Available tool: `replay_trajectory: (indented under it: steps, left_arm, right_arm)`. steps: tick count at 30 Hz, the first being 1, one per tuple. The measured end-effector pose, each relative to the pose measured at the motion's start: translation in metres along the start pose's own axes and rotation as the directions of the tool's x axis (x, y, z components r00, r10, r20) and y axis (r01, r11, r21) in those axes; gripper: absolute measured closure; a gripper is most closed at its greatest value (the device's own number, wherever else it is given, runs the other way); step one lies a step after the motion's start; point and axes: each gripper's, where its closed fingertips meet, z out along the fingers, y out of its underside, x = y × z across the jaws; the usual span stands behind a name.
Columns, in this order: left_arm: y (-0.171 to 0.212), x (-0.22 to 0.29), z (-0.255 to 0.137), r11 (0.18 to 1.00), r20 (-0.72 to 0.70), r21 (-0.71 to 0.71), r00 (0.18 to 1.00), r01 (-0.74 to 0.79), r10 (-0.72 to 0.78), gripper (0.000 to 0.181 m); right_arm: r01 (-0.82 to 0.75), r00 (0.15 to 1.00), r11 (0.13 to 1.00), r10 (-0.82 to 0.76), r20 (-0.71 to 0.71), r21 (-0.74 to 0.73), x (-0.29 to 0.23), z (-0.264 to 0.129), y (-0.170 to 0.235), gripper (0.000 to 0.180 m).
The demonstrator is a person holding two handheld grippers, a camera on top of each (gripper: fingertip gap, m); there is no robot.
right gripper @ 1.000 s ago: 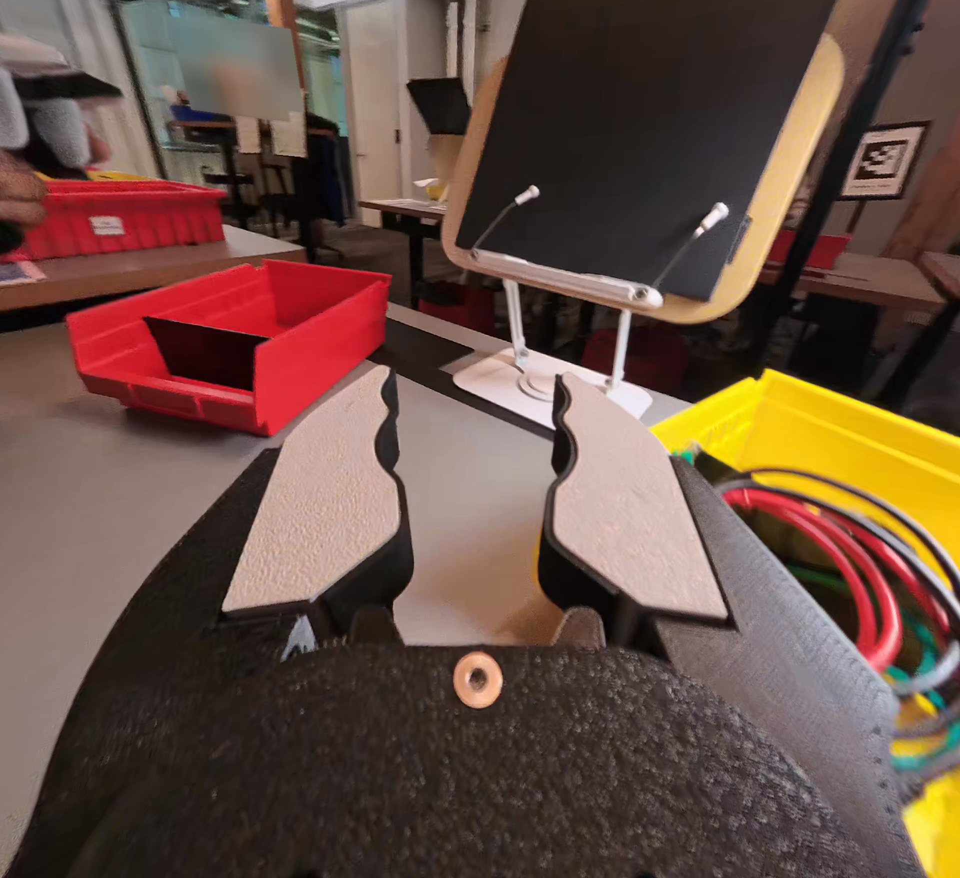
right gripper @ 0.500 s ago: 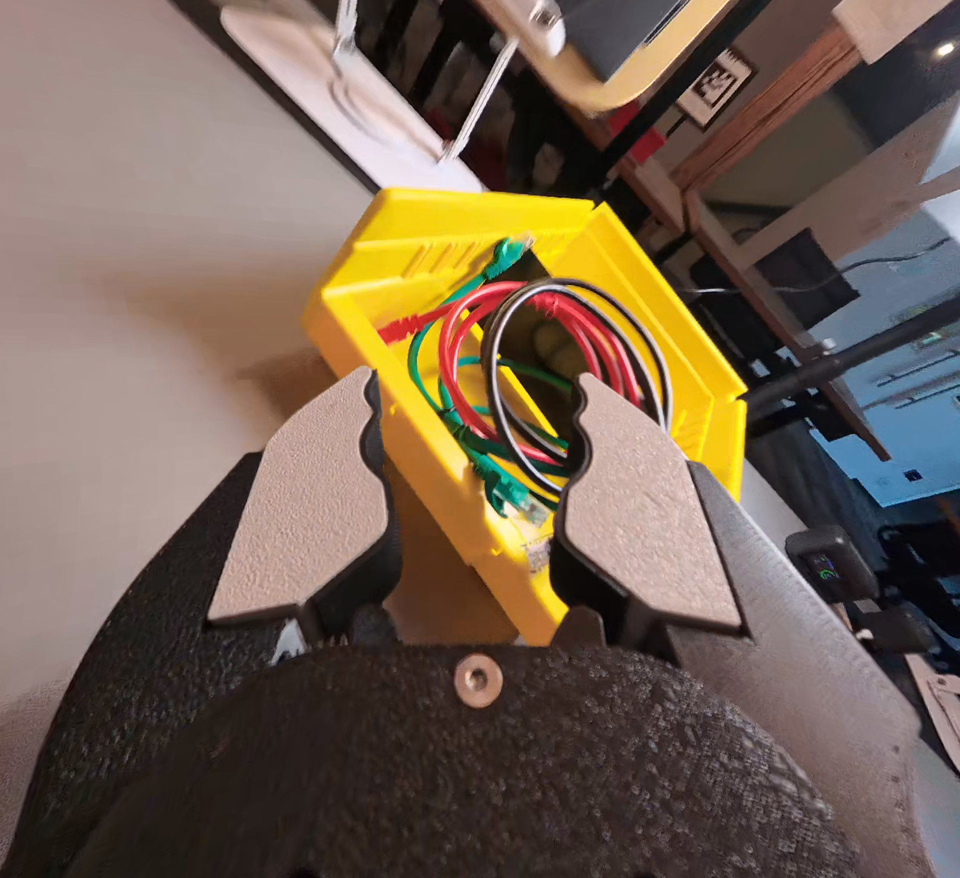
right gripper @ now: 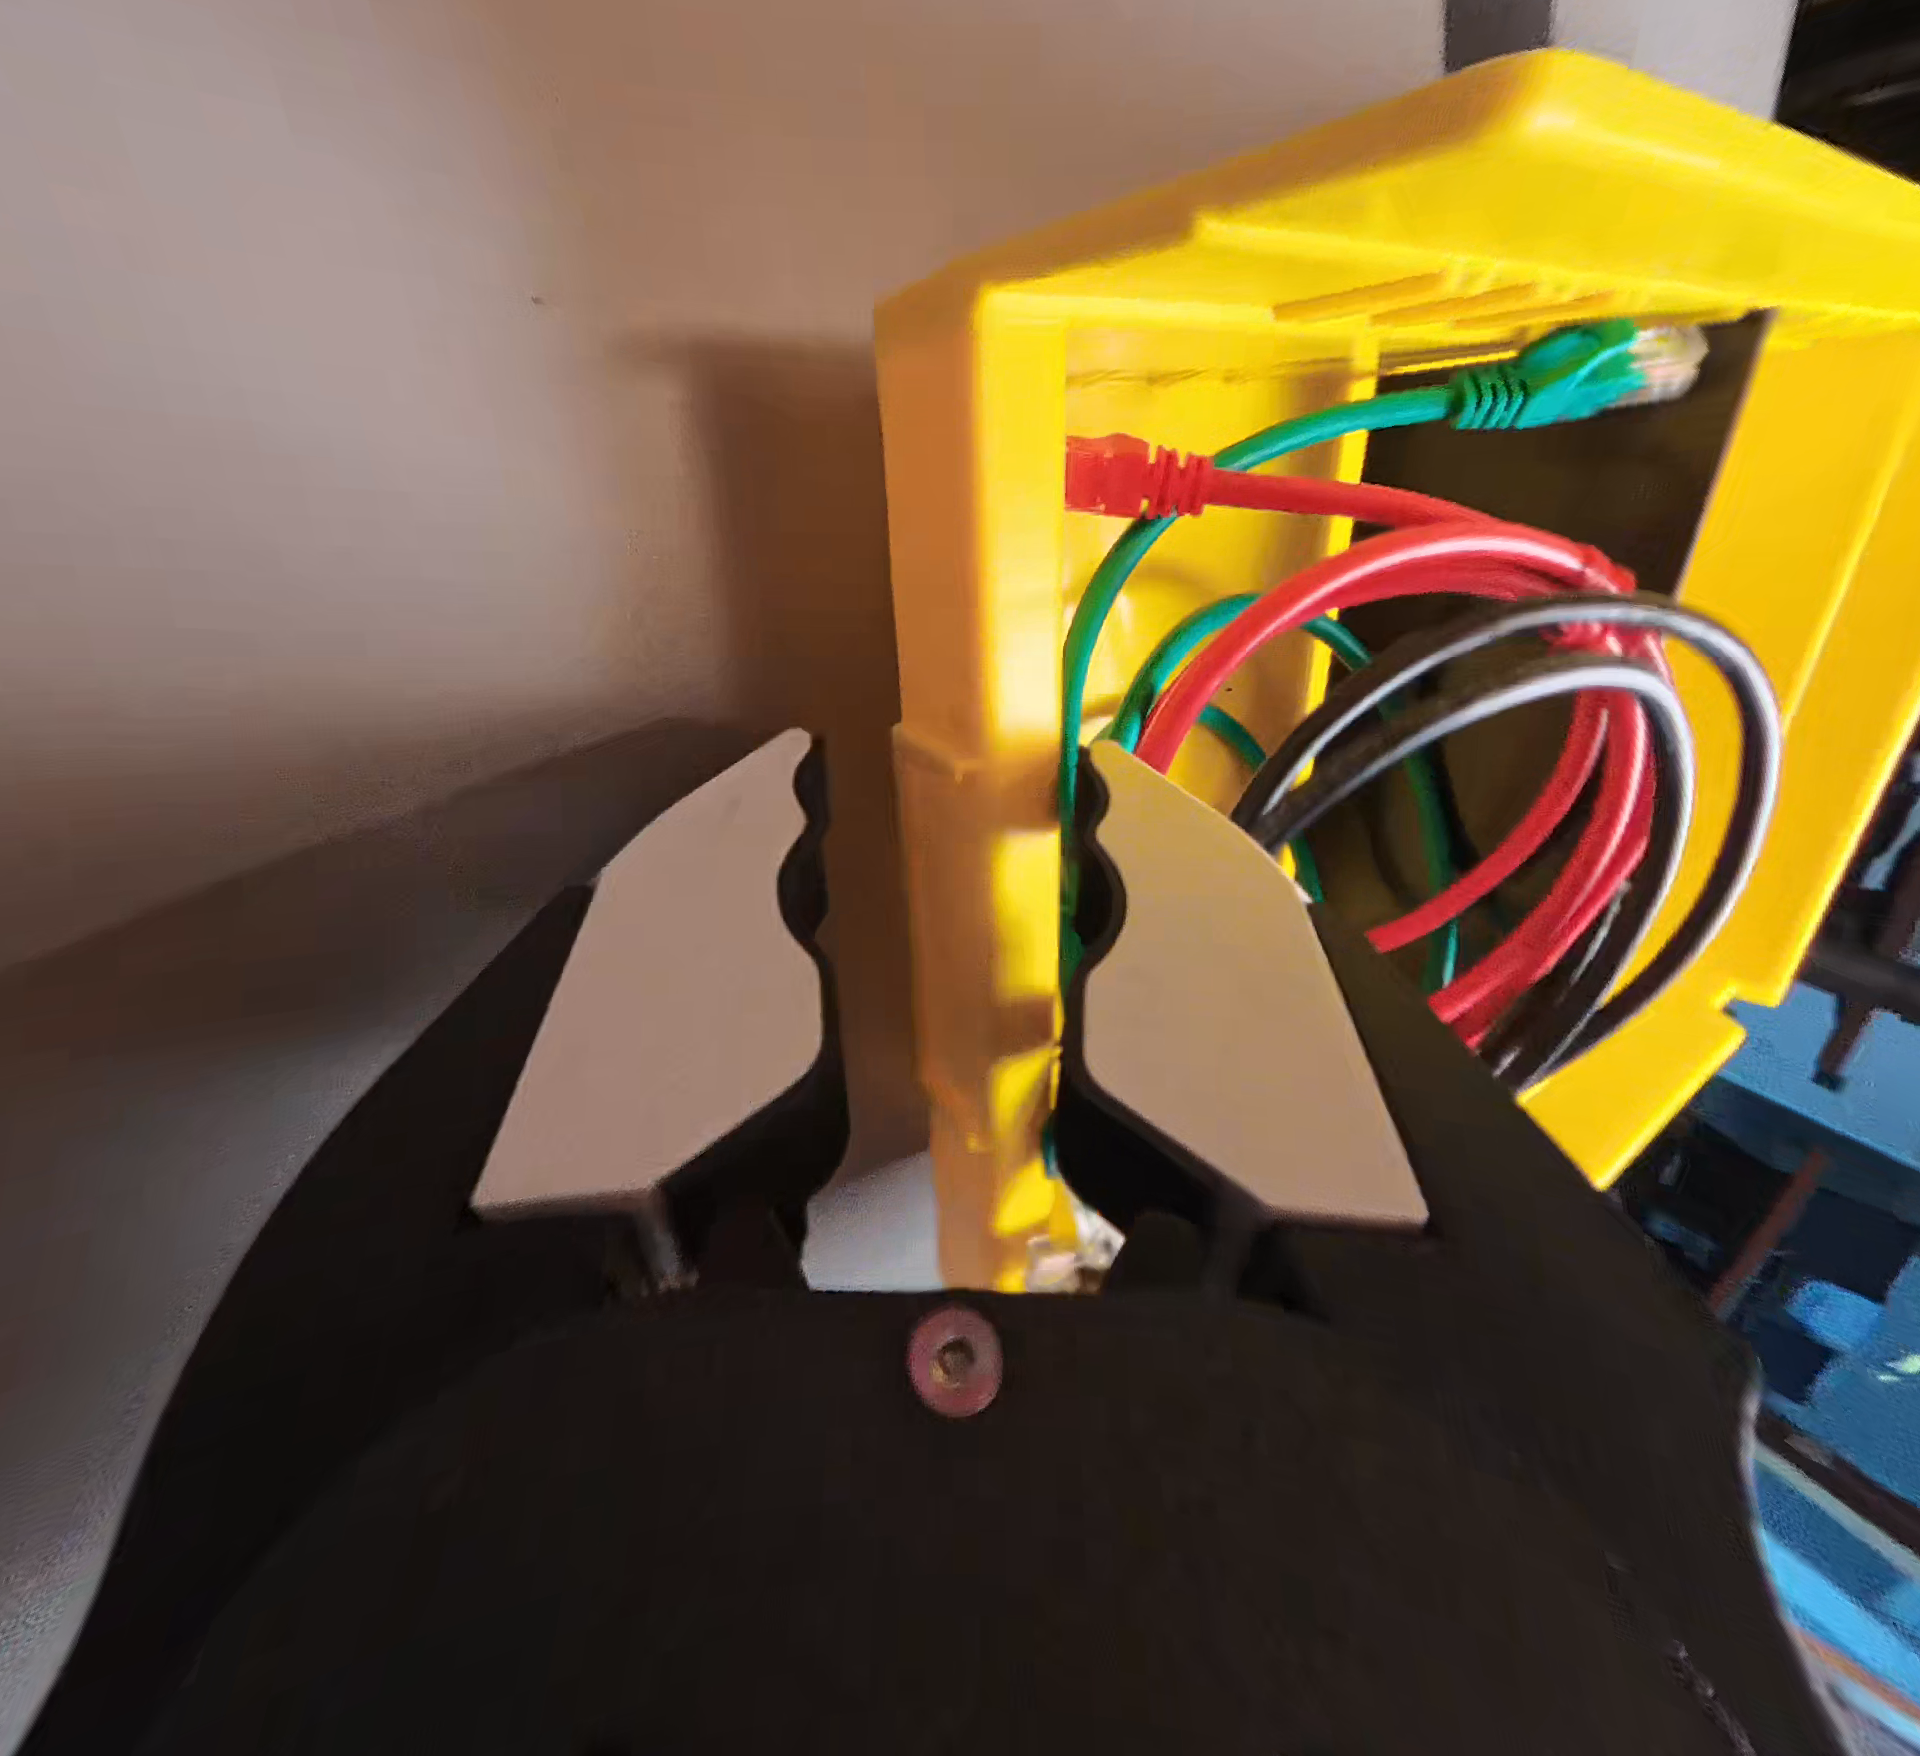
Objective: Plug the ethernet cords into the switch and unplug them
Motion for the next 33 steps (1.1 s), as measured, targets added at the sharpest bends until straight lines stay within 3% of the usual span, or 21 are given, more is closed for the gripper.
replay_trajectory:
  steps: [1,3,5,10,17,22,26,29,31,33]
  left_arm:
    - [0.002,-0.004,0.006,1.0,0.033,-0.022,0.999,-0.019,0.019,0.13]
    - [-0.003,-0.007,0.013,0.998,0.071,0.009,0.996,-0.057,0.056,0.153]
    - [-0.016,-0.006,0.012,0.989,0.121,0.1,0.988,-0.108,0.095,0.153]
    - [-0.032,0.031,0.006,0.957,0.155,0.141,0.96,-0.255,0.233,0.153]
    - [-0.073,0.103,-0.005,0.833,0.176,0.221,0.861,-0.507,0.477,0.153]
    - [-0.11,0.107,-0.005,0.79,0.251,0.251,0.826,-0.56,0.505,0.151]
    - [-0.125,0.082,-0.013,0.798,0.414,0.307,0.828,-0.518,0.378,0.141]
    - [-0.124,0.092,-0.029,0.788,0.392,0.455,0.888,-0.414,0.241,0.133]
    - [-0.13,0.115,-0.052,0.72,0.288,0.622,0.945,-0.306,0.152,0.134]
    - [-0.142,0.146,-0.073,0.641,0.104,0.753,0.989,-0.149,0.108,0.136]
  right_arm:
    - [0.042,0.999,0.999,-0.042,0.008,-0.018,0.002,0.005,0.002,0.141]
    - [0.107,0.994,0.994,-0.106,0.04,-0.036,0.002,0.01,0.003,0.15]
    - [0.146,0.989,0.987,-0.144,0.031,-0.061,0.001,0.009,0.003,0.15]
    - [0.214,0.977,0.977,-0.214,0.015,0.002,-0.029,-0.009,-0.008,0.15]
    - [0.317,0.948,0.945,-0.317,-0.023,0.085,-0.089,-0.045,-0.033,0.149]
    - [0.321,0.946,0.936,-0.308,-0.102,0.145,-0.113,-0.066,-0.049,0.147]
    - [0.125,0.992,0.907,-0.124,-0.03,0.401,-0.136,-0.114,-0.063,0.139]
    - [-0.152,0.986,0.803,0.163,0.033,0.576,-0.114,-0.153,-0.047,0.136]
    - [-0.349,0.905,0.697,0.425,0.032,0.626,-0.073,-0.162,-0.011,0.135]
    - [-0.513,0.763,0.58,0.646,0.026,0.633,-0.035,-0.156,0.035,0.13]
